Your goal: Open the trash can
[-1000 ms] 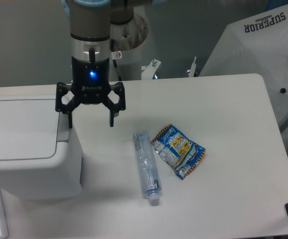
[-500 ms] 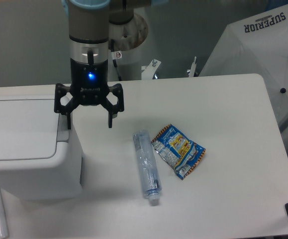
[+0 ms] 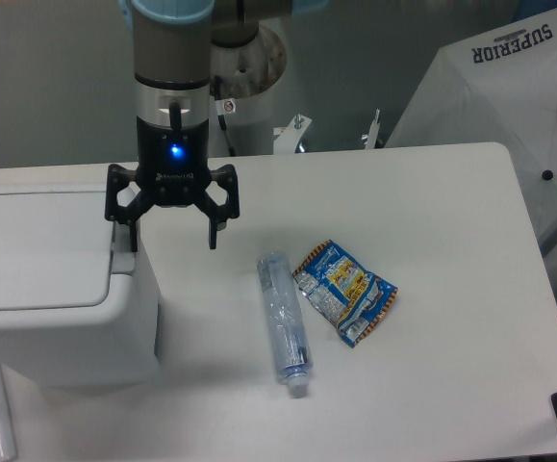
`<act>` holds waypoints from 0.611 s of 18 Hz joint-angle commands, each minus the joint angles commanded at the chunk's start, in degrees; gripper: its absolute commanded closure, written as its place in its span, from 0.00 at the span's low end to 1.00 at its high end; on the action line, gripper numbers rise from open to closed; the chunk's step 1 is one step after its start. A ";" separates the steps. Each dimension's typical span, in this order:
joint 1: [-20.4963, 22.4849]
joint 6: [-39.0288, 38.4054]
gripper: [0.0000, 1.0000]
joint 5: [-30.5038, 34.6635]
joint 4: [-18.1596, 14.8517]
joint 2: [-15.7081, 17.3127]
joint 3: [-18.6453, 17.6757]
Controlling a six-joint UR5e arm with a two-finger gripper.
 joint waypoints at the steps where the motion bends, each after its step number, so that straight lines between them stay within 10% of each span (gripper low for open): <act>1: 0.00 0.00 0.00 0.00 0.00 0.00 0.00; 11: 4.91 2.62 0.00 1.66 1.05 0.88 4.13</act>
